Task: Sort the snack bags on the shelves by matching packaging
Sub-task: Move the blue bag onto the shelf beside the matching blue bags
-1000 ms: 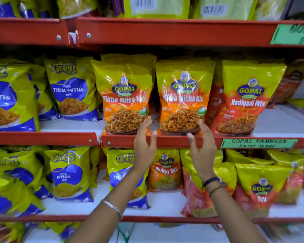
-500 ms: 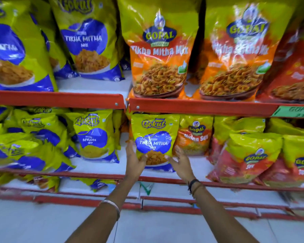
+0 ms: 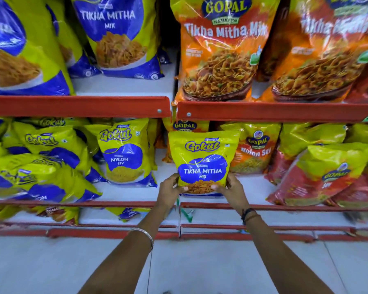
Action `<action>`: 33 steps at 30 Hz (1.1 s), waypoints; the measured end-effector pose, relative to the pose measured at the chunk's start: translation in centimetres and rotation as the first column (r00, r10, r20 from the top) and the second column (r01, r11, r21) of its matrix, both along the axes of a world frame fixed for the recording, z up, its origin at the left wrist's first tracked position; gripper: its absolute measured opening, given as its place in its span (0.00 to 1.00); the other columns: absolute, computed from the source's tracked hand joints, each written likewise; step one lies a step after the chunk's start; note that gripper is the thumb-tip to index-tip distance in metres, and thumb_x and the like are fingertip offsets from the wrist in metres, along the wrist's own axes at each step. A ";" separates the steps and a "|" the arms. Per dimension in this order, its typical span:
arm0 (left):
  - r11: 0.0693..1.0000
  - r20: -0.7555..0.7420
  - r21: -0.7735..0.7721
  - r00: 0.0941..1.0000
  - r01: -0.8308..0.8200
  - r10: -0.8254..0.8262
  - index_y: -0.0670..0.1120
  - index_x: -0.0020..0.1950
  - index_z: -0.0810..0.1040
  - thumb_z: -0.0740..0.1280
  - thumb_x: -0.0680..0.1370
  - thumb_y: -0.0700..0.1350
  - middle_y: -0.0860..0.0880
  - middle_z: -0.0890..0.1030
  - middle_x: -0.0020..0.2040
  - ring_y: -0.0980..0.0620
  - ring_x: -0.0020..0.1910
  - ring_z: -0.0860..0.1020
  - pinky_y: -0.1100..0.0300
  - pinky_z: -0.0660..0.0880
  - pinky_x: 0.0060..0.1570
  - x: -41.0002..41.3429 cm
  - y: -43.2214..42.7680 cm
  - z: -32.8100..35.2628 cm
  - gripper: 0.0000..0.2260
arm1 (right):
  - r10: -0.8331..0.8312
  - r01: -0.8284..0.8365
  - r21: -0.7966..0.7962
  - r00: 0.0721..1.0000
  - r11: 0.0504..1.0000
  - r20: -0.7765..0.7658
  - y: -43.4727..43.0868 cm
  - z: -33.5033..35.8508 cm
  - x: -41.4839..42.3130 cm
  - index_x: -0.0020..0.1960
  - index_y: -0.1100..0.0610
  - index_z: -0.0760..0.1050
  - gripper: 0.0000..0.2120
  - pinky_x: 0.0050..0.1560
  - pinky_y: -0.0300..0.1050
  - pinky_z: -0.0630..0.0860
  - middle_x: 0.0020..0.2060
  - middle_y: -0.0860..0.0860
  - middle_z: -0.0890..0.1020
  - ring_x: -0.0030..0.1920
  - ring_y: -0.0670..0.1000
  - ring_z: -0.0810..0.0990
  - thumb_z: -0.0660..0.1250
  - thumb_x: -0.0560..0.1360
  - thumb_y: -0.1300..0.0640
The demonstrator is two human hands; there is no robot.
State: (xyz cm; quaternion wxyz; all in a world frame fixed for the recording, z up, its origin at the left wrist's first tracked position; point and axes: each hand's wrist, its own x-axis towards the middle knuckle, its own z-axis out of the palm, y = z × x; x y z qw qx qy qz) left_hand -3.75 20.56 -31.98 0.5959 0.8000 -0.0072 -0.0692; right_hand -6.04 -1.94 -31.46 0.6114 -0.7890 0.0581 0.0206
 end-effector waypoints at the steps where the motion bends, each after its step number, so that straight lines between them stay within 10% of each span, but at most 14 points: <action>1: 1.000 0.011 -0.013 1.000 -0.016 0.016 0.39 0.56 0.77 0.71 0.67 0.30 0.46 0.80 0.53 0.72 0.39 0.77 0.74 0.73 0.43 -0.5 -0.1 0.2 0.18 | -0.010 0.010 0.003 1.000 1.000 0.011 0.2 0.1 -0.6 0.66 0.60 0.71 0.27 0.49 0.29 0.74 0.59 0.53 0.80 0.52 0.34 0.79 0.74 0.69 0.63; 6: 0.996 0.061 -0.077 0.996 -0.053 0.057 0.45 0.54 0.78 0.70 0.68 0.34 0.49 0.82 0.50 0.69 0.43 0.77 0.67 0.73 0.45 -3.6 1.5 2.5 0.15 | -0.045 0.045 0.003 0.996 0.999 0.080 2.4 2.6 -3.0 0.59 0.54 0.75 0.21 0.49 0.35 0.75 0.53 0.50 0.83 0.50 0.39 0.81 0.74 0.69 0.65; 11: 0.970 0.165 -0.243 0.985 0.003 0.039 0.53 0.55 0.79 0.71 0.67 0.44 0.53 0.84 0.52 0.44 0.53 0.81 0.45 0.78 0.52 -5.9 5.4 8.0 0.17 | -0.015 0.005 0.044 0.973 0.999 0.228 5.5 7.8 -4.7 0.61 0.56 0.76 0.23 0.55 0.37 0.77 0.56 0.52 0.83 0.56 0.47 0.81 0.75 0.68 0.62; 20: 0.964 0.383 -0.265 0.919 0.014 0.091 0.50 0.49 0.81 0.70 0.69 0.38 0.61 0.84 0.42 0.59 0.45 0.79 0.56 0.78 0.46 -6.1 10.7 19.7 0.11 | 0.021 -0.042 0.037 0.892 0.998 0.451 10.4 20.0 -4.3 0.52 0.48 0.81 0.18 0.50 0.44 0.77 0.46 0.44 0.87 0.48 0.46 0.83 0.76 0.65 0.44; 28: 0.956 0.437 -0.290 0.895 0.042 0.093 0.45 0.49 0.83 0.71 0.70 0.34 0.57 0.86 0.42 0.55 0.44 0.82 0.62 0.78 0.44 -6.1 12.8 23.7 0.11 | 0.048 -0.064 0.012 0.853 0.998 0.519 12.6 23.9 -4.1 0.44 0.46 0.81 0.07 0.37 0.30 0.71 0.36 0.36 0.85 0.37 0.32 0.77 0.73 0.67 0.49; 33: 0.959 0.526 -0.284 0.839 0.018 0.140 0.41 0.51 0.81 0.70 0.69 0.31 0.57 0.86 0.42 0.57 0.44 0.82 0.64 0.78 0.45 -4.3 13.9 26.7 0.12 | 0.047 -0.073 0.021 0.808 0.997 0.587 13.7 26.7 -2.2 0.53 0.54 0.81 0.16 0.49 0.34 0.76 0.46 0.41 0.86 0.48 0.40 0.82 0.76 0.66 0.55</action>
